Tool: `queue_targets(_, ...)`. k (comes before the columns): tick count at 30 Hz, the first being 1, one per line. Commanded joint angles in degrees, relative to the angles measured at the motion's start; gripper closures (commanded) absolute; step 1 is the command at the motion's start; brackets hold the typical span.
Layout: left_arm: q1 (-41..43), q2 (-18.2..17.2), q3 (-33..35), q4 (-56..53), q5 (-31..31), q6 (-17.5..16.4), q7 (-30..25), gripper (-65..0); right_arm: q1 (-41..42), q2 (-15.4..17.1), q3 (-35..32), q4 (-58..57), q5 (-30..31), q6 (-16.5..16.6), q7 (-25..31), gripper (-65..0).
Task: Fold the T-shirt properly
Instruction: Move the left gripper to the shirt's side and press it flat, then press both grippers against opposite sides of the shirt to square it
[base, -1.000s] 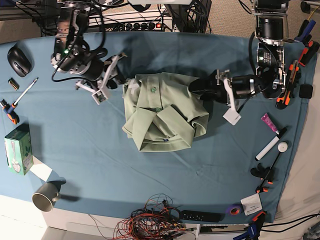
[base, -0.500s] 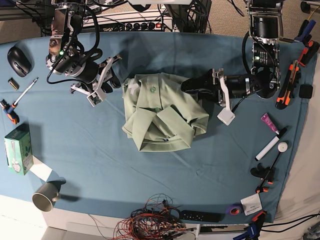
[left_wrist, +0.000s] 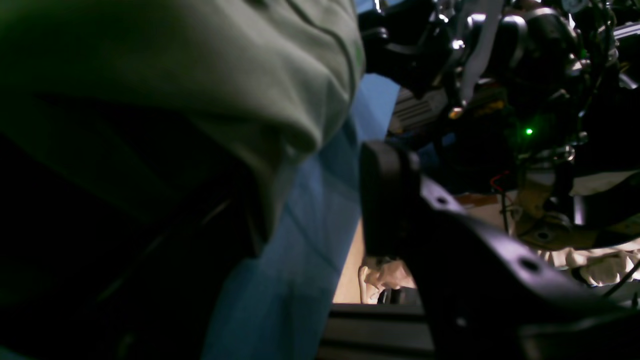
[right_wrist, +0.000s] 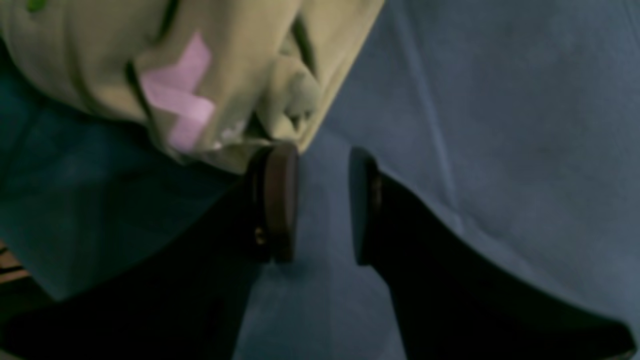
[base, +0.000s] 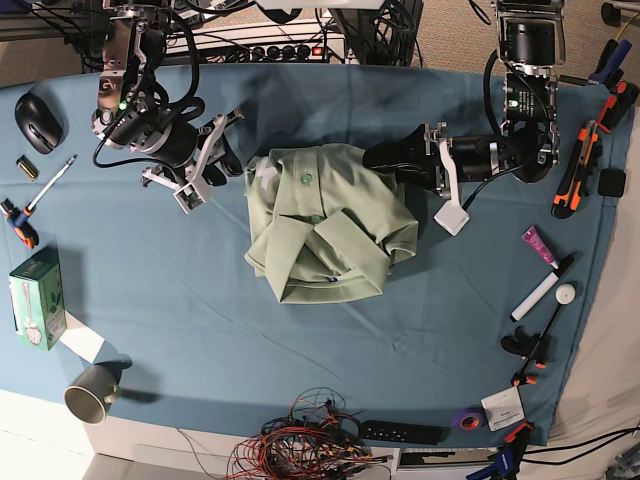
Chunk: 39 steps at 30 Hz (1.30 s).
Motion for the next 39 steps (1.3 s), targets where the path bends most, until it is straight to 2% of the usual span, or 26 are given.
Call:
queue_targets(1, -0.74, -0.31, -0.11, 1.01, -1.64, -0.3, -0.26, -27.0, 0.55, 0.5, 0.11, 0.96, 1.03, 0.06, 1.46, -18.2)
queue_targets(15, 2.56, -0.61, -0.11, 1.01, -1.66, -0.3, -0.44, -27.0, 5.64, 0.15, 0.15, 0.72, -0.39, -0.66, 4.04, -18.2)
queue_targets(18, 2.56, -0.61, -0.11, 1.01, -1.64, -0.3, -0.44, -27.0, 6.32, -0.42, 0.15, -2.23, -1.29, -1.07, 5.14, -18.3)
queue_targets(20, 2.56, -0.59, -0.11, 1.01, -1.66, -0.3, -0.44, -27.0, 7.58, -0.87, 0.15, -5.6, -0.7, -1.18, 5.55, -20.7)
queue_targets(22, 2.56, -0.59, -0.11, 1.01, -1.64, -0.3, -0.44, -27.0, 9.38, -1.16, 0.15, -9.29, 1.44, -1.16, 5.22, -27.9)
queue_targets(24, 2.58, -0.61, -0.11, 1.01, -1.62, -0.3, -0.44, -27.0, 11.13, -1.62, 0.15, -12.5, 4.2, -1.09, 4.35, -32.4)
queue_targets(32, 2.56, -0.61, -0.11, 1.01, -1.44, -0.3, -0.44, -27.0, 14.12, -4.02, 0.15, -15.54, 20.5, 0.06, -6.88, -32.6)
queue_targets(35, 2.56, -0.61, -0.11, 1.01, -1.42, -0.3, -0.44, -27.0, 14.1, -4.98, 0.15, -15.54, 22.71, 0.06, -8.59, -32.6)
queue_targets(39, 2.58, -0.61, -0.11, 1.01, -1.42, -0.3, -0.44, -27.0, 13.79, -5.53, 0.13, -15.54, 22.64, 0.06, -10.32, -32.6)
